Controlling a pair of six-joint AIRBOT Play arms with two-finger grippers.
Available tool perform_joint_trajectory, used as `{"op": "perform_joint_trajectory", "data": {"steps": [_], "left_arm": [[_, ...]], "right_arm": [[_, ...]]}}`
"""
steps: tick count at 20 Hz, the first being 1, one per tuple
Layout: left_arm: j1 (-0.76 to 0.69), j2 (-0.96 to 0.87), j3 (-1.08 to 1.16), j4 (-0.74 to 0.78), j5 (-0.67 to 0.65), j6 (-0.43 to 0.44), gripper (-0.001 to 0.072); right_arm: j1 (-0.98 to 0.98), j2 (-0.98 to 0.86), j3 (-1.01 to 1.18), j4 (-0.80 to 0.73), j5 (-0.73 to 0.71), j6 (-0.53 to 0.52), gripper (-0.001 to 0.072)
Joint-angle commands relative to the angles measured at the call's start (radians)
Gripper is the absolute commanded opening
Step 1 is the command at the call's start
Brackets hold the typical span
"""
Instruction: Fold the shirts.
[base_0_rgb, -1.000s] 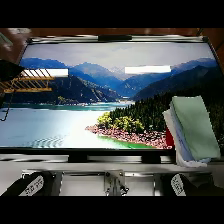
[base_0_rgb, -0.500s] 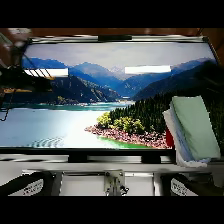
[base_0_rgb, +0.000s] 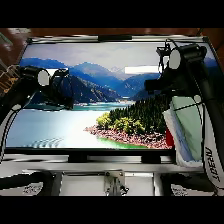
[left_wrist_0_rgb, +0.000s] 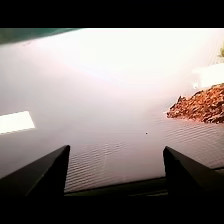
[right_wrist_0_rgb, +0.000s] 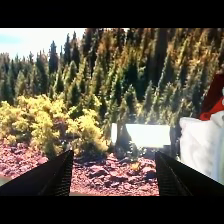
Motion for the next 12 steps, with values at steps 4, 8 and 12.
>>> {"op": "perform_joint_trajectory", "data": {"steps": [4,8,12], "left_arm": [[-0.009,-0.010,0.001,0.017,0.002,-0.003,0.0711],[-0.009,-0.010,0.001,0.017,0.013,0.000,0.0711],[-0.009,-0.010,0.001,0.017,0.022,0.000,0.0711]], "right_arm": [[0.022,-0.011,0.001,-0.014,0.004,-0.006,0.0615],[0.022,-0.011,0.001,-0.014,0.004,-0.006,0.0615],[0.022,-0.011,0.001,-0.014,0.004,-0.006,0.0615]]}}
